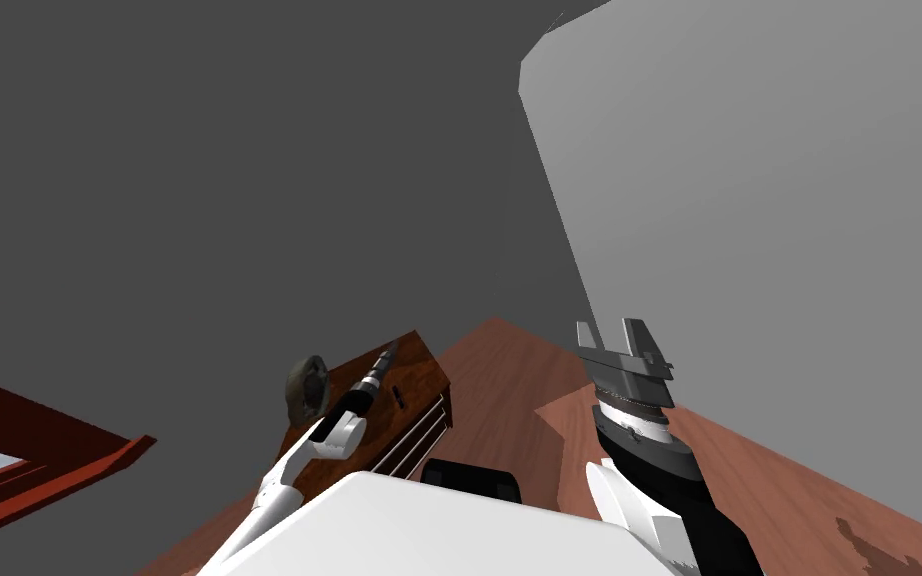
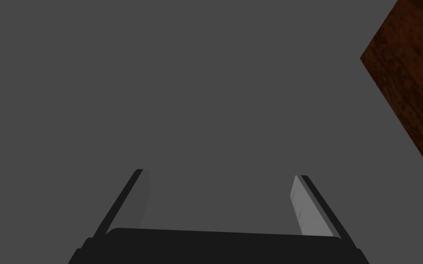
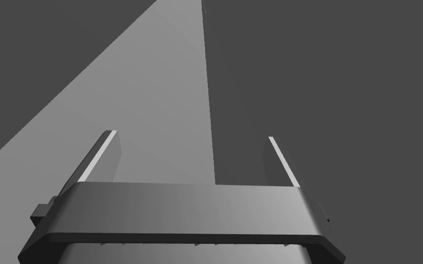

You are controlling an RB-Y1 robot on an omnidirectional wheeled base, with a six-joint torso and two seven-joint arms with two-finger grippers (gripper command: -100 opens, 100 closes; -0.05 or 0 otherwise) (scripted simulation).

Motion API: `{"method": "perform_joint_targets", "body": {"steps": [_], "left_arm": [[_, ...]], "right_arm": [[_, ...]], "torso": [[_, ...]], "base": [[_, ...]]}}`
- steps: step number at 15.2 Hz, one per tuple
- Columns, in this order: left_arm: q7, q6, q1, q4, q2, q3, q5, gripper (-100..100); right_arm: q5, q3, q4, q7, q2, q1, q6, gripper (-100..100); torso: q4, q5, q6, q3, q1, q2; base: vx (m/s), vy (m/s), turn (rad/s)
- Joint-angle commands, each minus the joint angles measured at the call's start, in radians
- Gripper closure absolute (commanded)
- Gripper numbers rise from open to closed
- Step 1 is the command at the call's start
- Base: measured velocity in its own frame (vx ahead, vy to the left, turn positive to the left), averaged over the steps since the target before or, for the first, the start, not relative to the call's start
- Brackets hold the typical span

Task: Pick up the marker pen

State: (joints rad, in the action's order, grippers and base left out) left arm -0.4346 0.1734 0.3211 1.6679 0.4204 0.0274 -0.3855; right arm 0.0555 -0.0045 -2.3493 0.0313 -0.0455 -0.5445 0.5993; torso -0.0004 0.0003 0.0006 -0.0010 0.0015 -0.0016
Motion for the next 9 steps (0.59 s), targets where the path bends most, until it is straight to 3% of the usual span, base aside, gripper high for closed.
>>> {"method": "perform_joint_targets", "body": {"steps": [1,2,3,5,6,8,9], "left_arm": [[-0.025,-0.049,-0.012,-0.05,0.01,-0.003,-0.026,-100],[-0.025,-0.049,-0.012,-0.057,0.01,-0.003,-0.026,-100],[-0.052,-0.087,-0.028,-0.093,0.028,-0.008,-0.061,-100],[-0.052,-0.092,-0.028,-0.115,0.028,-0.008,-0.061,-100],[-0.078,-0.13,-0.044,-0.155,0.045,-0.012,-0.096,-100],[-0.078,-0.136,-0.044,-0.173,0.045,-0.012,-0.096,-100],[-0.105,-0.181,-0.061,-0.202,0.06,-0.017,-0.131,-100]], "right_arm": [[0.0,0.0,0.0,0.0,0.0,0.0,0.0,0],[0.0,0.0,0.0,0.0,0.0,0.0,0.0,0],[0.0,0.0,0.0,0.0,0.0,0.0,0.0,0],[0.0,0.0,0.0,0.0,0.0,0.0,0.0,0],[0.0,0.0,0.0,0.0,0.0,0.0,0.0,0],[0.0,0.0,0.0,0.0,0.0,0.0,0.0,0],[0.0,0.0,0.0,0.0,0.0,0.0,0.0,0]], "torso": [[0.0,0.0,0.0,0.0,0.0,0.0],[0.0,0.0,0.0,0.0,0.0,0.0],[0.0,0.0,-0.001,0.0,0.0,0.0],[0.0,0.0,0.0,0.0,0.0,0.0],[0.0,0.0,-0.001,0.0,0.0,0.0],[0.0,0.0,0.0,0.0,0.0,0.0],[0.0,0.0,-0.001,0.0,0.0,0.0]], "base": [[0.015,0.021,-0.175],[0.011,0.017,-0.056],[0.012,0.012,-0.13],[0.009,0.014,-0.119],[0.01,0.01,-0.172],[0.009,0.015,-0.117],[0.01,0.015,-0.142]]}}
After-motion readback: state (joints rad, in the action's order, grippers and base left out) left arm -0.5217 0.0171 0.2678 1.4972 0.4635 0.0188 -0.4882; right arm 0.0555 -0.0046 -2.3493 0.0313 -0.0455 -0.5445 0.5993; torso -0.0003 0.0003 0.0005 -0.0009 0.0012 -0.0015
